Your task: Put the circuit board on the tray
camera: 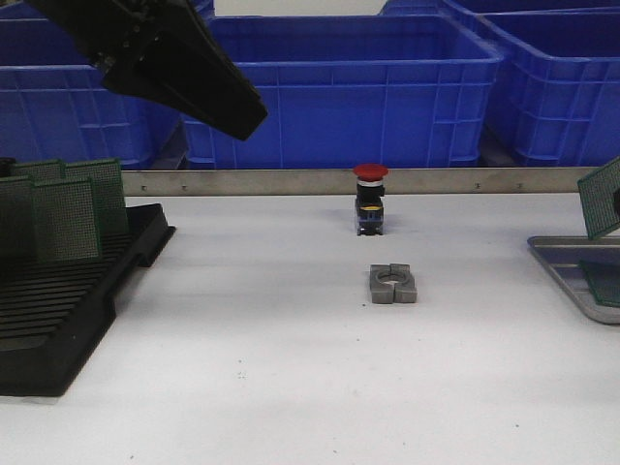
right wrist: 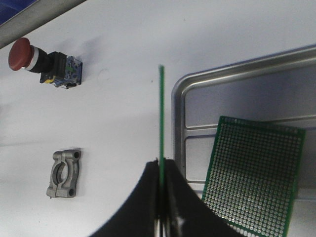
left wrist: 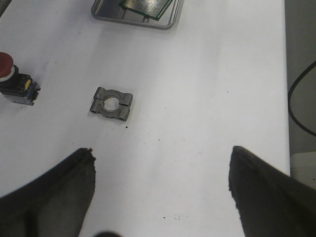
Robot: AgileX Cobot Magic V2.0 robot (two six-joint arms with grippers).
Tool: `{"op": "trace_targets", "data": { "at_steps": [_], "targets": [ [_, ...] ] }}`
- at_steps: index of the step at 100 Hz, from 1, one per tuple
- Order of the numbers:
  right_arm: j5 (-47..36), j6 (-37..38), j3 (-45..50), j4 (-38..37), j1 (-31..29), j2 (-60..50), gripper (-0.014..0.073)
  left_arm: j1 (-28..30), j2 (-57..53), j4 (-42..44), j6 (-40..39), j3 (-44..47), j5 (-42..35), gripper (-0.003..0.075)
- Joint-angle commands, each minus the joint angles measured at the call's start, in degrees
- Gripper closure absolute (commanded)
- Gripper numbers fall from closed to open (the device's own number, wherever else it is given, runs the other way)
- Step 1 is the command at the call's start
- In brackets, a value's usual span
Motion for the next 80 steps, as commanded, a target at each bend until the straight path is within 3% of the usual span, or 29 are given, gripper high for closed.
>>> {"op": "trace_targets", "data": {
  "at_steps": [1, 9, 21, 31, 67, 74, 80],
  "targets": [
    [1.13, -0.02, -0.92, 1.43, -0.37, -1.84, 0.056, -0.54, -2.12, -3.45, -0.67, -1.7, -0.29, 0.0195],
    [0.31, -0.02, -0.92, 1.43, -0.37, -1.84, 0.0396, -0.54, -2.12, -3.45, -0.67, -1.7, -0.29, 0.0195],
    [-0.16, -0.02, -0.92, 1.43, -0.37, -1.84, 0.0078, -0.54, -2.12, -3.45, -0.67, -1.7, -0.29, 0.0196],
    [-0.16, -0.02, -0.92, 1.43, -0.37, -1.84, -0.0036, -0.54, -2.12, -3.45, -0.67, -1.7, -0.29, 0.0196],
    [0.42, -0.08, -0.92, 1.43, -0.37, -1.84, -0.0031, -0.54, -2.12, -3.45, -0.67, -1.7, -0.29, 0.0204],
    [0.42, -0.27, -0.92, 1.43, -0.37, -1.97, 0.0037, -0.54, -2.12, -3.45, -0.67, -1.7, -0.29, 0.0282],
    [1.11, -1.22, -0.92, 1.3, -0.37, -2.16, 0.0174, -0.31, -2.12, -3.3, -0.67, -1.7, -0.35, 0.0442]
  ]
}}
